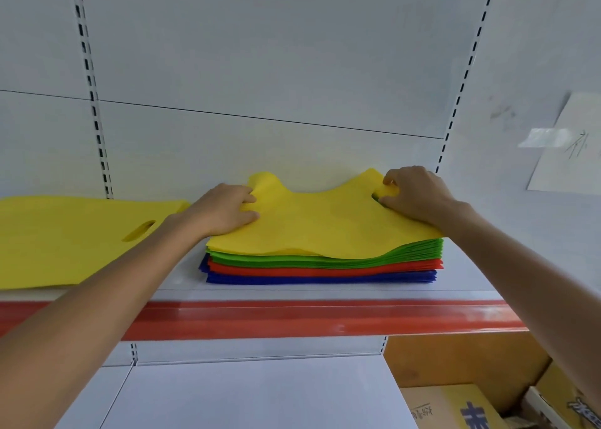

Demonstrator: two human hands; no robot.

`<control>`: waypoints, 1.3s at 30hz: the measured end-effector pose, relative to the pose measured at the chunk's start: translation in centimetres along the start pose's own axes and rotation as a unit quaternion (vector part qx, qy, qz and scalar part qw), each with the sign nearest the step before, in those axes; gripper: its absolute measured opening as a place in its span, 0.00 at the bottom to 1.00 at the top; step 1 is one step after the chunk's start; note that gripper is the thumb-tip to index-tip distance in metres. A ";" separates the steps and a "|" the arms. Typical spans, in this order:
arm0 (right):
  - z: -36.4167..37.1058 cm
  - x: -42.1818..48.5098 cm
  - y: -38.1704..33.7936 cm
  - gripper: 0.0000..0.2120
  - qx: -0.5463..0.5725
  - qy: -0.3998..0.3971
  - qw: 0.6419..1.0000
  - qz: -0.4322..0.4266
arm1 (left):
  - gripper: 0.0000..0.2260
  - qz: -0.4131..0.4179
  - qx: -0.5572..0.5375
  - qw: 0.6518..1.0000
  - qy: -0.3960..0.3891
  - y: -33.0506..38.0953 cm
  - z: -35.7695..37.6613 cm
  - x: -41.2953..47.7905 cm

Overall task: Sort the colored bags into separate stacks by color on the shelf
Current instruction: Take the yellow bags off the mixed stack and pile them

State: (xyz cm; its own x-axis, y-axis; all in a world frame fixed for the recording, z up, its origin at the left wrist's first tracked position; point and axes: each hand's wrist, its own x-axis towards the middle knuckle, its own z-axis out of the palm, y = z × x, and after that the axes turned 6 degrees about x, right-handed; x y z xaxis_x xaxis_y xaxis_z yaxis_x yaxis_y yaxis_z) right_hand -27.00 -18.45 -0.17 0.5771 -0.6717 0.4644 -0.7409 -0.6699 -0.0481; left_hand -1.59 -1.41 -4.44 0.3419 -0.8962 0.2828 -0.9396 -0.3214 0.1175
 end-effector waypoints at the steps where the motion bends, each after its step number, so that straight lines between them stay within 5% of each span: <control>1: -0.1 0.0 0.0 0.19 0.001 0.005 1.000 -0.009 | 0.21 0.004 -0.020 1.000 0.018 0.2 -0.1 -0.1; 8: -0.2 -0.1 -0.2 0.19 0.022 0.030 0.999 -0.015 | 0.18 -0.072 -0.173 0.980 0.069 0.2 -0.7 -0.9; 20: -2.9 0.1 -2.6 0.20 0.045 0.051 0.997 0.034 | 0.25 -0.046 -0.221 0.969 0.105 -2.5 -3.6 -1.7; 39: -1.9 1.6 -25.4 0.17 0.058 0.074 0.996 -0.004 | 0.22 -0.128 -0.232 0.955 0.137 -24.1 -11.0 -9.8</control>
State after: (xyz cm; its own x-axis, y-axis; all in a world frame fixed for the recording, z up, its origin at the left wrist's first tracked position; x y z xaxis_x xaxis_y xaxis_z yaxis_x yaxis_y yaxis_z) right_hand -7.95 -1.94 3.43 0.5200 -0.6177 0.5899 -0.6868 -0.7130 -0.1412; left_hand 17.82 18.45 0.39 0.6096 -0.6730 0.4189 -0.7395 -0.2924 0.6063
